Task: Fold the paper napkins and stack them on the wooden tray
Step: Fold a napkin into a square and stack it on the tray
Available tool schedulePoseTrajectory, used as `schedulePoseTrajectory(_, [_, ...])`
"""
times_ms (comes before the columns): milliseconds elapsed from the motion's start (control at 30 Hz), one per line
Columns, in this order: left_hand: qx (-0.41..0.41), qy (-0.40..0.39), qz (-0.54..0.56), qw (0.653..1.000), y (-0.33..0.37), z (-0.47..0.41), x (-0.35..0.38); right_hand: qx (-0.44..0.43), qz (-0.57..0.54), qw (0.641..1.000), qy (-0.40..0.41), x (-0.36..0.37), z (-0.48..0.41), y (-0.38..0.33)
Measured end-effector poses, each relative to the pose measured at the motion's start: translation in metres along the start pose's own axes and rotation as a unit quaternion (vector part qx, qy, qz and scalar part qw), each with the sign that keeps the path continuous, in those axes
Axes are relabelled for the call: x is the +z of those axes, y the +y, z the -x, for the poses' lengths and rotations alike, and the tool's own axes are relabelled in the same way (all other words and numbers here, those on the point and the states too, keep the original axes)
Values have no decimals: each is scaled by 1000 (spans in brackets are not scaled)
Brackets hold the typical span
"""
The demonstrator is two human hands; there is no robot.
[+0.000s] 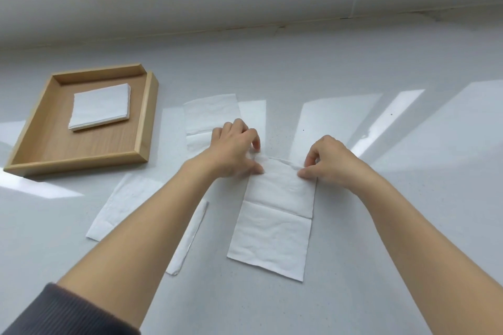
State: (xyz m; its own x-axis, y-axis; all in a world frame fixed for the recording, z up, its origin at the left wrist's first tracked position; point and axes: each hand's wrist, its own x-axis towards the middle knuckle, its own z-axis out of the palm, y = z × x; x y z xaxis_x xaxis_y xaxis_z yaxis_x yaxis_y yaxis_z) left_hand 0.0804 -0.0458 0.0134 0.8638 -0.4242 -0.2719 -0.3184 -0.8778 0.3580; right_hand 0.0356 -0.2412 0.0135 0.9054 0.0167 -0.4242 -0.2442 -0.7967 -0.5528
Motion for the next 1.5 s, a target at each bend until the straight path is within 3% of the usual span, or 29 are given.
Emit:
schedulePoseTrajectory(167, [36,3,-11,999,5,-5,1,-14,4,1000,-10,-5,4,-4])
schedulePoseTrajectory(333, [63,130,34,989,0,3,5,-42,-44,998,35,-15,9,-7])
schedulePoseTrajectory(500, [150,228,28,962,-7,22,-3,-123,-41,987,91,-21,19,-11])
schedulePoseTrajectory(800, [192,236,111,946,-5,63,-1,-298,18,947,123,-5,50,-8])
schedulePoseTrajectory(1000, [219,224,46,949,-12,89,10,-355,75,924,120,7,73,-4])
schedulePoseTrajectory(1300, [227,197,-1,954,-19,118,38,-349,126,926,75,33,84,14])
schedulePoseTrajectory(1500, [216,138,-8,967,-23,127,52,-339,165,923,76,45,88,19])
